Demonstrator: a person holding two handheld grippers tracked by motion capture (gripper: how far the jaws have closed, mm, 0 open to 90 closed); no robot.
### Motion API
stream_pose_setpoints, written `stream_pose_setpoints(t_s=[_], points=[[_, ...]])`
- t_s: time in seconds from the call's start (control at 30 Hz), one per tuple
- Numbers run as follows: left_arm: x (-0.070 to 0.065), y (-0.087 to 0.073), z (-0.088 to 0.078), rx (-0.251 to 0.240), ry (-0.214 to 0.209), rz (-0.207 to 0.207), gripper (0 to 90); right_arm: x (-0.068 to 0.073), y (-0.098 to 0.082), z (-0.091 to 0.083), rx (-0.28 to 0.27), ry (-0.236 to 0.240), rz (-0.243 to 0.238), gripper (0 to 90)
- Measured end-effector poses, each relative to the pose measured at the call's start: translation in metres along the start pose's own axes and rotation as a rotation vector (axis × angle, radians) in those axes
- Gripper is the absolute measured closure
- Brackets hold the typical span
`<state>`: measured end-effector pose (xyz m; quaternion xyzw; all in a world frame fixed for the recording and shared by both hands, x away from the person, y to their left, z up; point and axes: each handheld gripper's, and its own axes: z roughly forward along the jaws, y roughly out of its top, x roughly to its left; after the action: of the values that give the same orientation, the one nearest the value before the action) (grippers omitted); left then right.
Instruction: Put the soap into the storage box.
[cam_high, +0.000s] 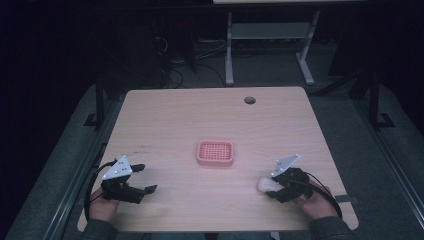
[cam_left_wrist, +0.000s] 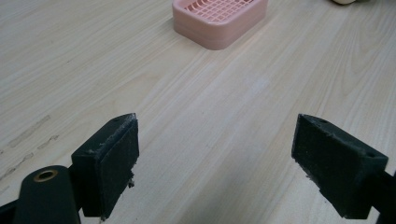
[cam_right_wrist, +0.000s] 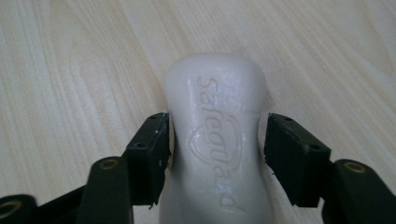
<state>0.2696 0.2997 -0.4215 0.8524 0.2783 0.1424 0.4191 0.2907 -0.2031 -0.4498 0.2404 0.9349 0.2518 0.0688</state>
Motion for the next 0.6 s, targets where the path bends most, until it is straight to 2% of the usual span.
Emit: stream_pose_setpoints(t_s=[0.3,0.6], points=[[-0.0003,0.0001,0.0002,-0.002,-0.001,-0.003,14.8,-0.0003,-0.0028,0.0025,0.005,0.013,0.005,46.2],[-0.0002,0.0001,-0.0007,-0.001,0.001,-0.001,14.8,0.0016,-0.001,0.0021,0.016,0.0,0.004,47.9]])
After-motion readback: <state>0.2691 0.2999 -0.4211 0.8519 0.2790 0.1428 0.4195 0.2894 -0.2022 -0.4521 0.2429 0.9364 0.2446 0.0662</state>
